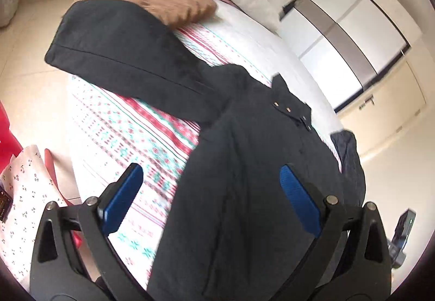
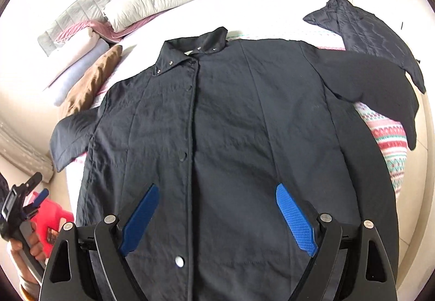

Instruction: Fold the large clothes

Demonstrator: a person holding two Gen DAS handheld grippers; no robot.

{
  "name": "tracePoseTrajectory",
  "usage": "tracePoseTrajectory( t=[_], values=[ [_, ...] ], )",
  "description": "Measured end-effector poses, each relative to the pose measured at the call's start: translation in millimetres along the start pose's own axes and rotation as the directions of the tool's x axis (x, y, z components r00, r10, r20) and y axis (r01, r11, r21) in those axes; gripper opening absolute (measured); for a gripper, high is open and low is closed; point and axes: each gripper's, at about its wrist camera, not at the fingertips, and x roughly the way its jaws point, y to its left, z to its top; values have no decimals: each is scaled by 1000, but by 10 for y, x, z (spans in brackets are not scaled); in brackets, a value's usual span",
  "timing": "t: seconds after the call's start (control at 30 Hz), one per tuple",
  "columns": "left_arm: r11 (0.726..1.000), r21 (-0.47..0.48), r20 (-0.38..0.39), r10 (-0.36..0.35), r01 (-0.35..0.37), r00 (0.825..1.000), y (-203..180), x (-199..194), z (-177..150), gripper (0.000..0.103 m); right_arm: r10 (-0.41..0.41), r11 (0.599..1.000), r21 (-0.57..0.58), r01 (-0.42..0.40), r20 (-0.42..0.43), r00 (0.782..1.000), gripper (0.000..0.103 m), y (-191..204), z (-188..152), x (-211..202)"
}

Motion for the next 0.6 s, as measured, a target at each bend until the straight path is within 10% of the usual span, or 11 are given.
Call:
tracePoseTrajectory(
  t=[0.2, 0.43, 0.6],
  values=[
    [965, -262, 66, 52, -33, 996, 1126, 438, 492, 100, -2, 994, -107, 8, 56, 998, 90, 203, 279, 371],
    [878, -471, 187, 0, 90, 982, 1954, 781, 707, 95, 26, 993, -116, -23, 23, 999, 90, 210, 350, 728],
    [777, -591, 289, -50, 219, 956, 2290, 895, 664, 58, 30, 992, -122, -30, -6, 1000, 90, 191, 332, 847]
  ],
)
